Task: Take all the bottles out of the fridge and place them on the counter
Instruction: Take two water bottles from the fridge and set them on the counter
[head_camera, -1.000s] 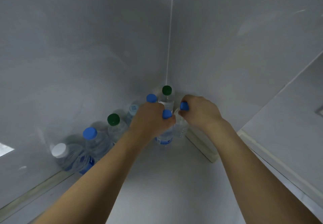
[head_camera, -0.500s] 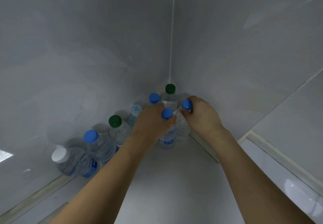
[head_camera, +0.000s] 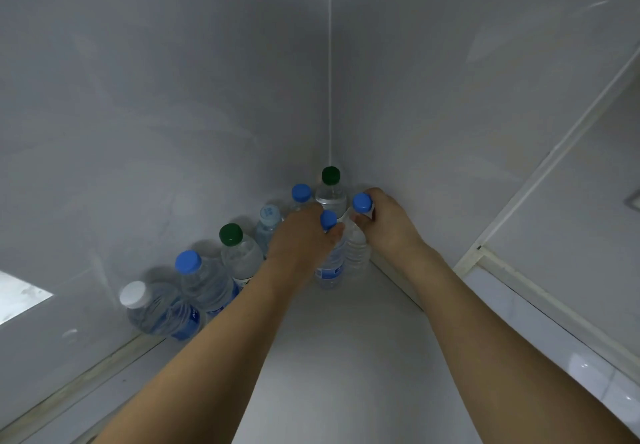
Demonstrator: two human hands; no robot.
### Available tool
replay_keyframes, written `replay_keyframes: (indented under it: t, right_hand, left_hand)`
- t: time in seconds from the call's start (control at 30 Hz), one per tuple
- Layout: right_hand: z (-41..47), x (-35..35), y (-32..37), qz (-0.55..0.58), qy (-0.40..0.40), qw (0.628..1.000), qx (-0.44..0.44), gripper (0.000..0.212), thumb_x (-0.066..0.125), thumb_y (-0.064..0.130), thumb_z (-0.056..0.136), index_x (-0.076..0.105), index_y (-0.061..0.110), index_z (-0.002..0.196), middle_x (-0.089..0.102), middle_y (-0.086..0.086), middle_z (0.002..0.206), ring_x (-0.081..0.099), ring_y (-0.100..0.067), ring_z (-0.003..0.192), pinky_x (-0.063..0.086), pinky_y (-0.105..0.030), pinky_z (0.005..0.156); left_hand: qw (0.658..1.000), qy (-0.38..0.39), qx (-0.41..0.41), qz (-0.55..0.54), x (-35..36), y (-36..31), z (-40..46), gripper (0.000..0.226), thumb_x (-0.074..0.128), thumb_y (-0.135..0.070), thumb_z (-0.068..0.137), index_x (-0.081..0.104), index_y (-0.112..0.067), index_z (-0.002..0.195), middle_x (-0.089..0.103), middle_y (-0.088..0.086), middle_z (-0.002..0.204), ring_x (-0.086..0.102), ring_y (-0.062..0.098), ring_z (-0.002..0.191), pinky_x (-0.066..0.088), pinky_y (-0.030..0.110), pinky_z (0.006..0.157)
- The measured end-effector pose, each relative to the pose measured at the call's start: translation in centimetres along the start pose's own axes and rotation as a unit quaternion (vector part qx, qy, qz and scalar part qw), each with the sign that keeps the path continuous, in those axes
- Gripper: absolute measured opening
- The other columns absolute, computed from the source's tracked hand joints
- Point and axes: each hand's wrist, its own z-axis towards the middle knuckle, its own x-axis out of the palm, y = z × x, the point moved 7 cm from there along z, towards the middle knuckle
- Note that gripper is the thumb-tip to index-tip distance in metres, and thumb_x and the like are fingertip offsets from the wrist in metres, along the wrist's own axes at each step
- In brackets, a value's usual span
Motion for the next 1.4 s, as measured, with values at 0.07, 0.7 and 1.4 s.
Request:
replay_keyframes:
  t: [0.07,0.7,1.4]
  right_hand:
    - [0.1,0.2,-0.2,0.005,0.006,1.0,0.001,0.033,0.06,0.022,0.095,0.05,0.015,0.126,0.054,-0.008,0.12,0.052,-0.017,0.1,0.04,-0.024,0.085]
    - [-10.2,-5.4,0.5,-0.082,0.011,0.996,0.035,0.057,0.054,0.031,0.095,0.036,0.012,0.146,0.046,-0.011,0.141,0.047,-0.025,0.126,0.039,-0.03,0.1]
    - [-32.4,-19.8,-0.5,-0.178,-0.113,0.971,0.116,0.048,0.053,0.028,0.095,0.042,0.01,0.138,0.049,-0.011,0.134,0.051,-0.028,0.118,0.042,-0.034,0.093]
  left_hand:
    - [1.0,0.002,-0.001,0.007,0.2,0.0,-0.1,0.024,0.054,-0.041,0.094,0.05,-0.018,0.093,0.057,0.0,0.082,0.058,0.02,0.076,0.044,0.031,0.066]
    - [0.985,-0.005,0.07,0.155,-4.0,-5.0,-6.4,0.055,0.052,-0.046,0.095,0.043,-0.01,0.135,0.058,0.01,0.127,0.057,0.027,0.112,0.047,0.036,0.087]
    - [0.953,0.018,0.259,0.159,-3.4,-21.6,-22.2,0.059,0.048,-0.038,0.098,0.03,-0.011,0.147,0.038,0.01,0.15,0.038,0.03,0.134,0.035,0.041,0.106]
